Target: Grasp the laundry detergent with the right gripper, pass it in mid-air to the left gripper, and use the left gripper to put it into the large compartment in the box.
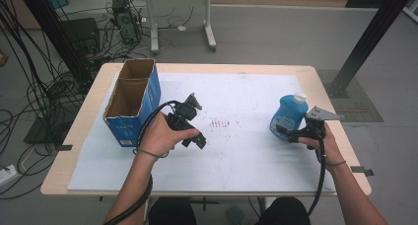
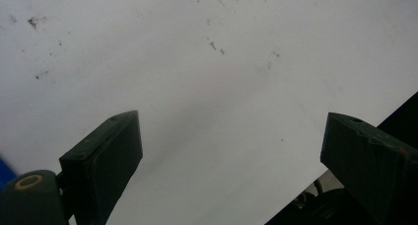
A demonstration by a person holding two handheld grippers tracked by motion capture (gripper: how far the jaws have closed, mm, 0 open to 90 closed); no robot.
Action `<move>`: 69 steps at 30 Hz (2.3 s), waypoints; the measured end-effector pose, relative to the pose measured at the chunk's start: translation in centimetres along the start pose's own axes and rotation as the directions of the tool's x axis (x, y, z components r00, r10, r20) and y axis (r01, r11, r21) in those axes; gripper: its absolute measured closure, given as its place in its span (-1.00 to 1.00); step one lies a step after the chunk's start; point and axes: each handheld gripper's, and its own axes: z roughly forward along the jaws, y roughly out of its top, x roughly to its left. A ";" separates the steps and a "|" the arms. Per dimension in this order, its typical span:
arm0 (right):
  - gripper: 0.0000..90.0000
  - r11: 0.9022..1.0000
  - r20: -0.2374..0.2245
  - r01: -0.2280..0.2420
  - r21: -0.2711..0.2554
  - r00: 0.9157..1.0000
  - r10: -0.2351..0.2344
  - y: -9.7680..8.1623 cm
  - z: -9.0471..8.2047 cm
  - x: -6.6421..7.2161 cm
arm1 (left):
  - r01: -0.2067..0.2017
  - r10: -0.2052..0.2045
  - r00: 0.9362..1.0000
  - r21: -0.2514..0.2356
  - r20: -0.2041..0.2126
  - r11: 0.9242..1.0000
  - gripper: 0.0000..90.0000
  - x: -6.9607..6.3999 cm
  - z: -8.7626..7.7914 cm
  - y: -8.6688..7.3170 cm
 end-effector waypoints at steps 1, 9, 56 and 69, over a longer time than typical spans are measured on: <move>-0.93 1.000 0.003 0.004 0.000 1.000 -0.004 0.0 0.0 0.0 | 0.001 -0.001 1.000 -0.002 0.001 1.000 -0.80 0.0 0.0 0.0; -0.78 1.000 0.013 0.016 -0.013 1.000 -0.016 0.1 -0.1 0.0 | -0.001 0.001 1.000 0.001 0.001 1.000 -0.79 -0.1 0.0 0.0; -0.03 0.998 0.008 0.055 -0.020 0.998 -0.055 0.2 -0.3 -0.2 | 0.006 -0.006 1.000 -0.001 0.004 1.000 -0.79 0.0 -0.1 -0.1; -0.02 0.998 0.001 0.061 -0.024 0.998 -0.061 0.1 -0.3 -0.3 | 0.008 -0.008 1.000 0.001 0.007 1.000 -0.79 0.1 0.1 -0.1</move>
